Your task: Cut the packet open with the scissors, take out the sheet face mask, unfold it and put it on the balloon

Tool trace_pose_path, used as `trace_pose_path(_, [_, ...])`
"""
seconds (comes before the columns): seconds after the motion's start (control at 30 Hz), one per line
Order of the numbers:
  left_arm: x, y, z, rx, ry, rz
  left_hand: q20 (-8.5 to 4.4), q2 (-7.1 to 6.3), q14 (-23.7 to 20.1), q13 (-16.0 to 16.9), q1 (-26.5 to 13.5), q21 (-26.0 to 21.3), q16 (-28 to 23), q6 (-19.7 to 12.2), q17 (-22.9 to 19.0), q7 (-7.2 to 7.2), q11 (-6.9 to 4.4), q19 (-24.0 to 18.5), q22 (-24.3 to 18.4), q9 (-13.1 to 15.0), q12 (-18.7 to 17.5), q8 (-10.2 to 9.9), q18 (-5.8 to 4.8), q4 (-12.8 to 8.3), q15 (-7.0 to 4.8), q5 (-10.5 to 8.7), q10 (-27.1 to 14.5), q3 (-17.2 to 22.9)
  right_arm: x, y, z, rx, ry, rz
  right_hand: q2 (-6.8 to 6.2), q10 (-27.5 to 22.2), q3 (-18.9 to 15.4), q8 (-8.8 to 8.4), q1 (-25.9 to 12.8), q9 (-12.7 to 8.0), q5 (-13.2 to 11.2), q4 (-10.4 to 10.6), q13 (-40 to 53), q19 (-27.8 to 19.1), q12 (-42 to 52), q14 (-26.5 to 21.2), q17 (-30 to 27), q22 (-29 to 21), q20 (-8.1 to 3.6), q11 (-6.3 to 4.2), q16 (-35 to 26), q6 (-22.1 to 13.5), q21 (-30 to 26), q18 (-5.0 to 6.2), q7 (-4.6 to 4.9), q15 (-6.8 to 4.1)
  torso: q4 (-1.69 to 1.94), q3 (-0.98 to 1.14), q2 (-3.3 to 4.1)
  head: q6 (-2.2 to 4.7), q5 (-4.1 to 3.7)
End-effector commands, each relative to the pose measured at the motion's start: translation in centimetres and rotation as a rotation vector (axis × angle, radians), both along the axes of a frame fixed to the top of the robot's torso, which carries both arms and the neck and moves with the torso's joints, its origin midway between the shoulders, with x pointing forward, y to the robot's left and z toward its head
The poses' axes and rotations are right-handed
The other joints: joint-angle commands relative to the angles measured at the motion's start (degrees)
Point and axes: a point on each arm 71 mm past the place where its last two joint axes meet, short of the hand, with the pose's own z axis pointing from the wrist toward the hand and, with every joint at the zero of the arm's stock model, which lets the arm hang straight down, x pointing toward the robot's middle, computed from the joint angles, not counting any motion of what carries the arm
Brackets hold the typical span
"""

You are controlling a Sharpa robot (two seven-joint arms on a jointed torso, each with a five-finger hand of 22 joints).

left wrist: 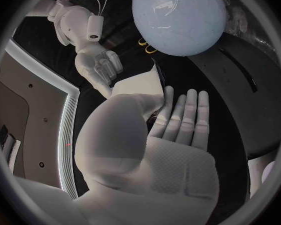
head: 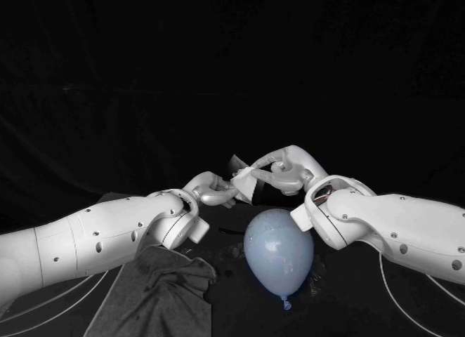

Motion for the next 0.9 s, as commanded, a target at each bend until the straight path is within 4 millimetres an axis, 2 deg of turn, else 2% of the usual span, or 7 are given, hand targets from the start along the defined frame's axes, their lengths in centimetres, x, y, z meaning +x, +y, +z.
trace_pose_path(0.03, [0.0,-0.2,-0.2,-0.001,0.048,-0.013,0.21,-0.16,0.0,0.1,0.4,-0.4,0.3,0.0,0.0,0.41,0.00,0.2,-0.1,0.0,0.2,0.2,-0.94,-1.3,-0.43,0.36,0.2,0.9,-0.2,0.2,0.2,0.026,0.025,0.031,-0.07,7.1,0.1,1.44,-0.6,4.3,0.4,-0.4,15.1,0.0,0.2,7.4,15.1,10.0,-0.41,-1.65,0.2,0.8,0.3,-0.05,-0.97,-1.84,0.02,-0.01,0.03,0.05,0.04])
trace_pose_path(0.4, [-0.1,1.5,-0.5,0.017,0.088,-0.001,0.20,-0.19,0.0,0.1,0.4,-0.3,0.3,0.0,-0.1,0.46,-0.01,0.3,-0.1,0.0,0.2,0.3,-0.98,-1.3,-0.46,0.36,0.4,0.9,-0.6,-0.4,0.8,0.070,0.049,0.031,-0.01,7.1,0.2,1.59,-0.6,4.4,0.4,-0.5,15.1,0.0,0.2,7.4,15.1,9.9,-0.45,-1.65,0.2,0.6,0.2,-0.03,-0.96,-1.86,0.03,0.03,0.02,-0.10,0.31])
trace_pose_path(0.6, [-0.4,2.7,-0.6,0.014,0.107,0.000,0.20,-0.20,0.1,0.1,0.4,-0.3,0.4,-0.1,-0.1,0.48,-0.01,0.3,-0.1,0.1,0.2,0.3,-0.99,-1.3,-0.47,0.36,0.4,0.9,-0.7,-1.1,1.0,0.091,0.062,0.022,0.00,7.1,0.2,1.61,-0.6,4.5,0.4,-0.5,15.1,0.0,0.2,7.4,15.1,10.0,-0.45,-1.65,0.2,0.6,0.2,-0.03,-0.95,-1.86,0.03,0.02,-0.01,-0.44,0.65])
trace_pose_path(0.9, [-1.5,4.6,-0.8,0.017,0.138,-0.008,0.16,-0.21,0.3,0.2,0.4,-0.3,0.6,-0.1,-0.1,0.50,-0.01,0.5,-0.2,0.2,0.2,0.5,-1.05,-1.3,-0.52,0.36,1.0,0.8,-0.9,-1.9,1.2,0.114,0.079,0.012,0.02,7.1,0.3,1.68,-0.6,4.5,0.4,-0.6,15.1,0.0,0.2,7.4,15.1,10.0,-0.46,-1.65,0.2,0.5,0.2,-0.03,-0.95,-1.86,0.06,0.05,-0.01,-1.34,1.39])
